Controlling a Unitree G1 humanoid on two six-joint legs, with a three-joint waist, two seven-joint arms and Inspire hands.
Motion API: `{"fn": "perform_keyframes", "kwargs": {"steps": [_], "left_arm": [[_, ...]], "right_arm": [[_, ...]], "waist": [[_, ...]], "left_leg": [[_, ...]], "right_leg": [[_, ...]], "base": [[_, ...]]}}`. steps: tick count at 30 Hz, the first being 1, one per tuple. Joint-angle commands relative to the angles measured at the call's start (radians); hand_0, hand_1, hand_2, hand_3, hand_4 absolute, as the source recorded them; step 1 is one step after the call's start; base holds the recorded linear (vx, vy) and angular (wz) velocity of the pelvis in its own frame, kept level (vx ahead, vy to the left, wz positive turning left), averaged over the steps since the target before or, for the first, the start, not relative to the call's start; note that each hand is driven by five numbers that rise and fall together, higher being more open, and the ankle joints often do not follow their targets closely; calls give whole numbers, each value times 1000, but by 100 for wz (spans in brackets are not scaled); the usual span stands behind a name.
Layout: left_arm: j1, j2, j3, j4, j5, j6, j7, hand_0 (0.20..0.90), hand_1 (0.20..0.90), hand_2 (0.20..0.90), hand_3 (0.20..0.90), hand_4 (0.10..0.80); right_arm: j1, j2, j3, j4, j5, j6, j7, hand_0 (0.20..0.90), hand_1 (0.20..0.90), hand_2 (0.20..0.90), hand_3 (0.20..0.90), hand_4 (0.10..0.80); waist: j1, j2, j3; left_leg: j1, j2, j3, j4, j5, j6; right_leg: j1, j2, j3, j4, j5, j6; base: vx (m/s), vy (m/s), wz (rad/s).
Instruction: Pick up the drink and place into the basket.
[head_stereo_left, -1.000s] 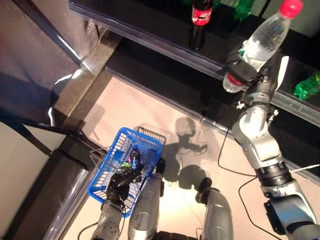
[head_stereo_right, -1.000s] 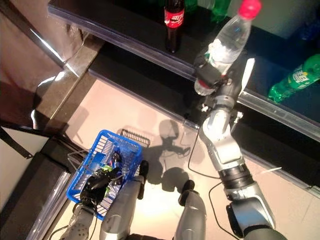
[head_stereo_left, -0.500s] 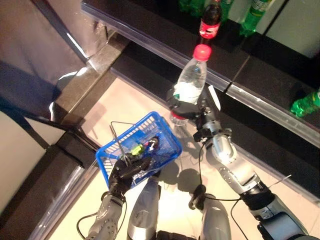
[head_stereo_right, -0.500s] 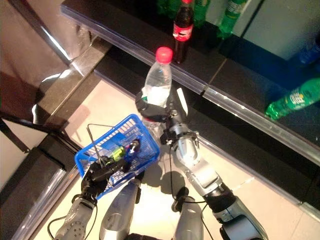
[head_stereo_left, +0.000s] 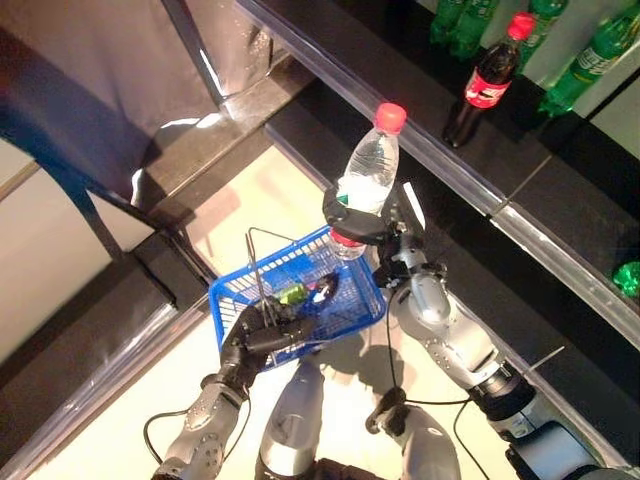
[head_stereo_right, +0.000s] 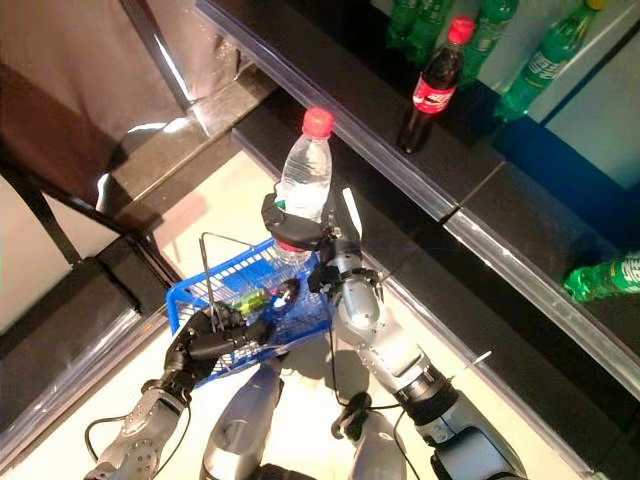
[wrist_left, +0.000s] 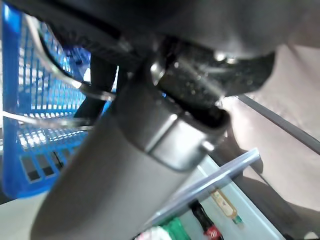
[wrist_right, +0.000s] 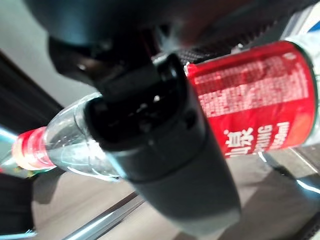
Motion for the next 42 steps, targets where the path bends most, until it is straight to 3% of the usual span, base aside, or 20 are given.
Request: {"fn": "perform_keyframes", "kwargs": {"steps": [1,9,19,24,30,34,42], "left_arm": [[-151,27,11,-438,2,-186,-233,300,300,300,200,100],[-185,27,-30,-474,-71,-107,-301,300,300,300,200,100],[-210,25,-57,-474,-100,-94,-349,300,300,300,200,100],[-208,22,-40,-467,-112,-92,-384,300,300,300,200,100],[-208,23,-23,-471,-120,-79,-411,300,300,300,200,100],[-212,23,-20,-464,-124,-83,-438,300,300,300,200,100],[-215,25,-36,-447,-129,-104,-463,300,300,300,200,100]], "right_arm": [[-185,65,62,-36,-15,-78,11,300,300,300,200,100],[-162,109,145,118,1,-51,33,300,300,300,200,100],[-169,165,178,252,-25,-57,45,300,300,300,200,100],[-166,192,177,343,59,-44,52,300,300,300,200,100],[-143,217,175,444,232,-35,103,300,300,300,200,100],[-99,257,151,547,544,-45,208,300,300,300,200,100],[-66,303,115,658,762,47,334,300,300,300,200,100]], "waist": [[6,7,-135],[22,3,-140],[37,20,-124],[50,22,-111],[61,25,-100],[66,25,-89],[68,24,-85]], "left_leg": [[35,-63,-29,18,-51,44],[44,-70,-59,-7,-41,44],[30,-85,-83,-5,-37,47],[32,-95,-92,-8,-56,45],[22,-101,-104,-15,-54,48],[12,-102,-109,-25,-50,53],[4,-101,-108,-42,-45,62]], "right_leg": [[74,72,-23,-106,82,-62],[87,77,-31,-138,96,-57],[74,67,-45,-125,98,-58],[65,59,-38,-108,72,-51],[51,55,-43,-104,73,-51],[37,55,-45,-109,83,-48],[20,58,-39,-120,97,-44]], "base": [[9,-28,18],[6,-7,10],[-1,2,3],[24,-17,12],[-10,-1,3],[-7,-6,2],[-2,-1,0]]}}
